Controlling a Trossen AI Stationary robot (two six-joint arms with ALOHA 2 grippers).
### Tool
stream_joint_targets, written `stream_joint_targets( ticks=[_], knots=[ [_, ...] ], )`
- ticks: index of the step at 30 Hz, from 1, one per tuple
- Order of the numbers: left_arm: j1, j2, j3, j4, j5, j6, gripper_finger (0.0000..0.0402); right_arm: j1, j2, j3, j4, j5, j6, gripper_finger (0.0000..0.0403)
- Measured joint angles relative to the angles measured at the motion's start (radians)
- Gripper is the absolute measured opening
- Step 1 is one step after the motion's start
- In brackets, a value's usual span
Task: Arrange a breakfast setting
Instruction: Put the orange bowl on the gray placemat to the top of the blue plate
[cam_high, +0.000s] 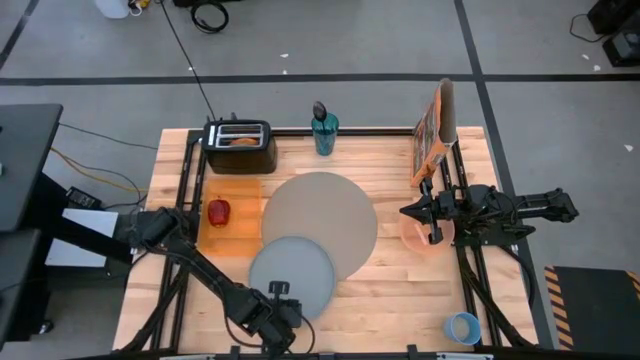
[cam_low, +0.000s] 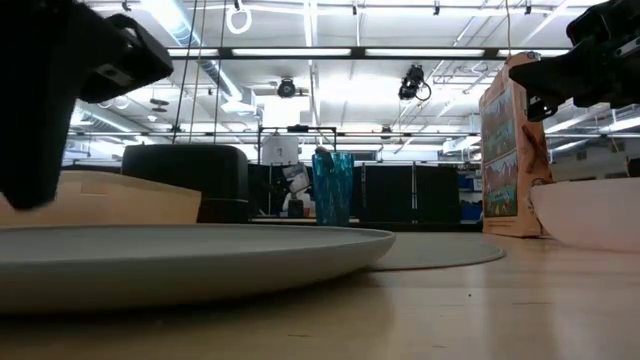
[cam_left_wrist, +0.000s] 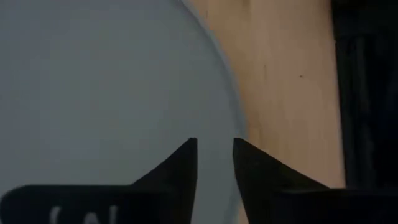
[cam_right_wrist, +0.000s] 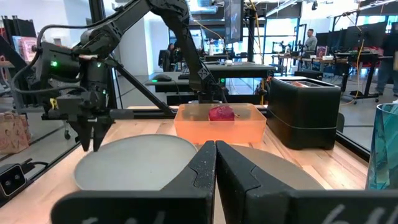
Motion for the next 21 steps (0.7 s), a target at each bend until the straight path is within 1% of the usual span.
stream_joint_targets(
  ticks=[2, 4, 6, 8, 9, 10, 11, 13, 18, 21],
  knots=[
    [0.004, -0.032, 0.0, -0.001, 0.005, 0.0, 0.0123, 0.0, 0.0, 0.0, 0.0, 0.0, 0.0, 0.0018],
    [0.003, -0.078, 0.0, 0.004, -0.017, 0.006, 0.0124, 0.0, 0.0, 0.0, 0.0, 0.0, 0.0, 0.0018],
    [-0.009, -0.128, 0.0, 0.014, -0.091, 0.041, 0.0125, 0.0, 0.0, 0.0, 0.0, 0.0, 0.0, 0.0018],
    [-0.029, -0.157, -0.001, 0.078, -0.223, 0.124, 0.0125, 0.0, 0.0, 0.0, 0.0, 0.0, 0.0, 0.0018],
    [-0.04, -0.167, -0.011, 0.141, -0.281, 0.177, 0.0125, 0.0, 0.0, 0.0, 0.0, 0.0, 0.0, 0.0018],
    [-0.047, -0.175, -0.03, 0.206, -0.314, 0.23, 0.0125, 0.0, 0.0, 0.0, 0.0, 0.0, 0.0, 0.0018],
    [-0.048, -0.179, -0.053, 0.281, -0.324, 0.279, 0.0125, 0.0, 0.0, 0.0, 0.0, 0.0, 0.0, 0.0018],
    [-0.039, -0.179, -0.121, 0.448, -0.311, 0.333, 0.0125, 0.0, 0.0, 0.0, 0.0, 0.0, 0.0, 0.0018],
    [0.024, -0.179, -0.373, 0.867, -0.289, 0.367, 0.0125, -0.001, 0.0, 0.0, 0.03, 0.0, -0.011, 0.0018],
    [0.06, -0.179, -0.486, 1.092, -0.288, 0.391, 0.0125, -0.001, 0.001, 0.0, 0.061, 0.0, -0.002, 0.0018]
  ],
)
